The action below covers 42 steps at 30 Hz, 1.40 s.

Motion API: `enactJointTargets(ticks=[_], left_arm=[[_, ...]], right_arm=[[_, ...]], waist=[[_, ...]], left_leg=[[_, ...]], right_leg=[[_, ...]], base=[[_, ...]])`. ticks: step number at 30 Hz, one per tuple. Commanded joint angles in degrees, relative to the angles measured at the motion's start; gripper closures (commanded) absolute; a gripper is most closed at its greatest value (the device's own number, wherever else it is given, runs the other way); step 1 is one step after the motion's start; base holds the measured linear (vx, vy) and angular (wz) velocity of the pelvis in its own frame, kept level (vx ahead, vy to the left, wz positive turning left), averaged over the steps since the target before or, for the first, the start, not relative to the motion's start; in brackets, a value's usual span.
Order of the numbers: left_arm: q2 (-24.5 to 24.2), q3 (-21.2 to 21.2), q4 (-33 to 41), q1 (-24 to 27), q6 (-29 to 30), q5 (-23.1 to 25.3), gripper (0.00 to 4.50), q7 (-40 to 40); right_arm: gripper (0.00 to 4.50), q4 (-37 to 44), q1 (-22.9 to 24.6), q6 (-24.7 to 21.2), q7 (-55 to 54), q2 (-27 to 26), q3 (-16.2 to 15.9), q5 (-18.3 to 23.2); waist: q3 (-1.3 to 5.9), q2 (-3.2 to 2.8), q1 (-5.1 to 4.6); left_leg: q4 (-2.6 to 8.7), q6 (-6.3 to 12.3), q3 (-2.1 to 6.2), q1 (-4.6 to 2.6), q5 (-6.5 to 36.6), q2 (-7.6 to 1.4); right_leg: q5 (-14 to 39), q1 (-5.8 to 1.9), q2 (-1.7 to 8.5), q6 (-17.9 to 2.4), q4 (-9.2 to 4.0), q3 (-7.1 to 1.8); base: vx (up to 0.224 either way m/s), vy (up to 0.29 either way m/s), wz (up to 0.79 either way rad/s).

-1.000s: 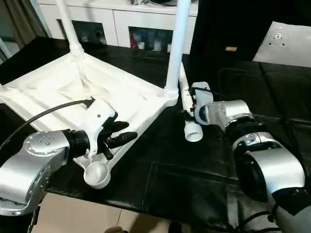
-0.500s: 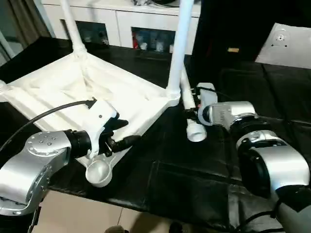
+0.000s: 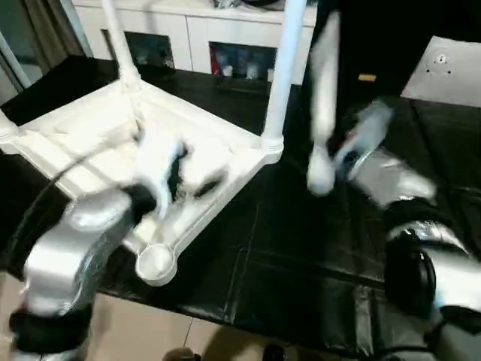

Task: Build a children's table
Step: Pick table leg

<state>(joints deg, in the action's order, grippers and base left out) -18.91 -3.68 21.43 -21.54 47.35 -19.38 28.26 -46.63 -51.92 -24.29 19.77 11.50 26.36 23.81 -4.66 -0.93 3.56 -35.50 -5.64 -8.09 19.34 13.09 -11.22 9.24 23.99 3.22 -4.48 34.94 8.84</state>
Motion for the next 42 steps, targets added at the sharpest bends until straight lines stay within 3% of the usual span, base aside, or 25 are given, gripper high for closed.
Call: enactJointTargets(ticks=[1, 5, 6, 7, 8, 9, 12, 14, 16, 19, 25, 31, 32, 33, 34, 37, 42], left_arm=[[2.2, -2.9, 0.0, -2.2, 0.2, -4.1, 0.00, -0.5], [5.7, -5.0, -0.7, -6.0, 1.1, -8.4, 0.00, -0.9], [7.1, -5.6, -1.3, -7.9, 1.5, -10.2, 0.00, -0.7], [7.1, -5.6, -1.3, -7.9, 1.5, -10.2, 0.00, -0.7], [8.4, -6.1, -1.9, -9.7, 2.0, -12.2, 0.00, -0.6], [9.8, -6.8, -2.6, -11.4, 2.6, -14.1, 0.00, -0.9], [14.5, -10.0, -5.0, -16.5, 4.8, -21.5, 0.00, -2.7], [14.7, -10.1, -5.1, -16.7, 4.8, -21.7, 0.00, -2.8], [17.4, -11.5, -6.3, -18.7, 6.5, -26.5, 0.00, -4.0], [18.8, -11.5, -6.5, -19.2, 8.1, -29.3, 0.00, -3.9], [21.4, -12.8, -7.0, -20.3, 9.4, -34.6, 0.00, -5.4], [23.0, -14.2, -8.6, -20.4, 11.2, -41.9, 0.00, -5.8], [22.9, -14.7, -9.8, -19.4, 11.7, -44.8, 0.00, -2.3], [22.9, -14.8, -9.9, -19.3, 11.7, -45.1, 0.00, -2.0], [22.7, -15.0, -10.4, -18.9, 12.0, -46.2, 0.27, -0.4], [20.1, -13.4, -11.2, -17.0, 13.0, -46.3, 0.40, 5.7], [18.8, -13.1, -11.0, -16.5, 13.7, -49.5, 0.86, 6.9]], right_arm=[[2.65, 10.9, 3.3, -3.0, 6.7, -1.9, 2.5, 7.5], [2.66, 24.1, 9.6, -8.4, 14.5, -3.4, 1.9, 17.2], [2.66, 29.4, 12.2, -11.2, 17.2, -4.0, 1.3, 21.7], [2.66, 29.4, 12.2, -11.2, 17.2, -4.0, 1.3, 21.7], [2.66, 34.1, 14.4, -14.1, 19.4, -4.5, 0.8, 25.8], [2.66, 37.7, 16.1, -16.7, 20.9, -4.8, 0.3, 29.1], [2.66, 47.1, 20.6, -23.9, 24.3, -5.6, -1.7, 37.0], [2.66, 47.4, 20.8, -24.1, 24.4, -5.7, -1.8, 37.2], [2.66, 51.9, 23.8, -26.9, 25.6, -5.2, -5.1, 39.2], [2.66, 54.4, 25.8, -27.6, 25.8, -5.1, -7.5, 39.1], [2.66, 56.1, 27.6, -28.5, 25.3, -4.6, -9.1, 38.7], [2.66, 57.7, 29.8, -30.1, 26.4, -4.0, -11.4, 40.6], [2.66, 57.9, 30.6, -30.8, 27.3, -3.9, -12.3, 41.4], [2.66, 57.9, 30.6, -30.9, 27.4, -3.9, -12.3, 41.5], [2.66, 57.9, 30.9, -31.1, 27.8, -3.8, -12.7, 41.6], [2.66, 57.5, 31.4, -31.5, 29.0, -3.4, -13.9, 41.2], [2.66, 57.3, 31.6, -31.0, 29.1, -2.9, -14.6, 41.4]], waist=[[5.67, -0.55, 0.67], [5.66, -0.44, 1.11], [5.76, -0.47, 1.45], [5.70, -0.54, 1.86], [5.58, -0.36, 1.82], [5.47, -0.45, 2.26], [5.63, -0.54, 3.06], [5.72, -0.42, 3.34], [5.67, -0.80, 3.38], [5.99, -0.74, 3.68], [6.30, -0.98, 4.04], [6.32, -0.87, 4.88], [6.36, -0.82, 4.87], [6.26, -0.47, 5.01], [6.21, -0.62, 5.04], [6.09, -0.74, 4.99], [6.10, -0.85, 4.92]], left_leg=[[2.84, 6.81, -0.20, 1.41, -0.5, -0.71], [2.86, 8.59, -0.15, 1.52, -2.3, -0.75], [2.93, 8.32, -0.14, 1.42, -2.0, -0.89], [2.94, 8.23, -0.38, 1.10, -1.3, -0.71], [3.03, 8.12, -0.35, 1.34, -1.3, -0.64], [3.02, 7.89, -0.62, 1.05, -0.7, -0.38], [3.05, 7.09, -0.66, 1.01, -0.4, -0.31], [3.25, 6.62, -0.30, 1.19, -0.7, -0.65], [3.18, 6.08, -0.54, 1.06, -0.4, -0.45], [3.30, 5.84, -0.25, 1.24, -1.4, -0.78], [3.25, 6.11, 0.06, 1.44, -3.6, -1.38], [3.14, 6.41, -0.02, 1.52, -4.5, -1.26], [3.10, 6.45, -0.02, 1.61, -4.6, -1.19], [3.20, 6.55, -0.15, 1.64, -4.3, -1.06], [3.20, 6.29, -0.15, 1.62, -4.1, -1.07], [3.37, 5.81, -0.13, 1.48, -3.0, -1.05], [3.46, 4.76, -0.14, 1.36, -1.9, -1.12]], right_leg=[[12.1, -5.19, 4.31, -4.4, -4.41, -3.65], [12.6, -5.20, 4.01, -3.7, -4.81, -3.50], [14.2, -5.12, 4.20, -3.5, -4.85, -3.44], [16.4, -4.95, 4.10, -2.5, -5.37, -3.44], [17.2, -5.07, 4.02, -2.1, -5.47, -3.38], [19.4, -4.88, 3.80, -0.5, -6.04, -3.39], [21.9, -4.85, 3.75, 1.7, -6.60, -3.09], [21.8, -4.83, 3.92, 2.3, -6.54, -2.86], [22.9, -4.60, 3.90, 3.1, -6.94, -2.85], [21.8, -4.74, 4.06, 3.6, -6.94, -2.76], [18.3, -4.70, 4.48, 2.2, -6.55, -2.91], [17.9, -4.66, 4.55, 2.2, -6.51, -3.08], [17.8, -4.74, 4.58, 2.4, -6.45, -3.07], [18.5, -4.76, 4.63, 2.7, -6.55, -3.08], [19.4, -4.66, 4.66, 3.2, -6.70, -3.09], [21.3, -4.58, 4.63, 4.7, -7.01, -3.00], [21.9, -4.61, 4.68, 5.1, -7.08, -2.96]], base=[[0.000, 0.000, 0.00], [0.000, 0.000, 0.00], [0.000, 0.000, 0.00], [0.000, 0.000, 0.00], [0.000, 0.000, 0.00], [0.000, 0.000, 0.00], [0.000, 0.000, 0.00], [0.000, 0.000, 0.00], [0.000, 0.000, 0.00], [0.000, 0.000, 0.00], [0.000, 0.000, 0.00], [0.000, 0.000, 0.00], [0.000, 0.000, 0.00], [0.000, 0.000, 0.00], [0.000, 0.000, 0.00], [0.000, 0.000, 0.00], [0.000, 0.000, 0.00]])
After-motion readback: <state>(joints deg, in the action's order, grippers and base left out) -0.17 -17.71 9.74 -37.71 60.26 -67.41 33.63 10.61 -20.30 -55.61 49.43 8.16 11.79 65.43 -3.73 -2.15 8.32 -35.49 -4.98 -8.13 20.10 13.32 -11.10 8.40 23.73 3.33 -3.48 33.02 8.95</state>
